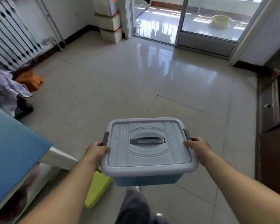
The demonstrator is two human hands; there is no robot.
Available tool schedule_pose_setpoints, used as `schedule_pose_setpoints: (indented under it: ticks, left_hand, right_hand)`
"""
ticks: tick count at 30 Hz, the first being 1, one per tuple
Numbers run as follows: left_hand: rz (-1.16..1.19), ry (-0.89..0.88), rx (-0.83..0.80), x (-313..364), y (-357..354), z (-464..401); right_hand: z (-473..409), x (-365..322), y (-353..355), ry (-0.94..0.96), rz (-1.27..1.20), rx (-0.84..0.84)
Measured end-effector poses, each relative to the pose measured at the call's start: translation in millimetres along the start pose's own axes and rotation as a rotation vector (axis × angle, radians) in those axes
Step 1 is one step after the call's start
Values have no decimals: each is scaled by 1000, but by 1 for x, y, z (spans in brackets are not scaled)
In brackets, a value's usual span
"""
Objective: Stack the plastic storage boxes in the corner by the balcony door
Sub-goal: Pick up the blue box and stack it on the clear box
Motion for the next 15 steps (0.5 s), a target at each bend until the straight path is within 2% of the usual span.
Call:
schedule_pose_setpoints:
  ticks: [5, 15]
  left_hand:
    - [57, 24, 19, 92, -14, -104]
    - [58, 21, 10, 304, -26, -288]
  right_hand:
    - [-71, -107, -87, 34, 18, -27]
    - [-185, -311, -237, -26, -90, -39]
Point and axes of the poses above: each hand's wrist, its own z-axis away from the middle knuckle, its own y-axis out of the back of the hand, x = y × z, the point moved 5 cm from there along -z, towards the middle knuckle, and after that the axes turned 15 degrees about x, right-handed, at the moved point
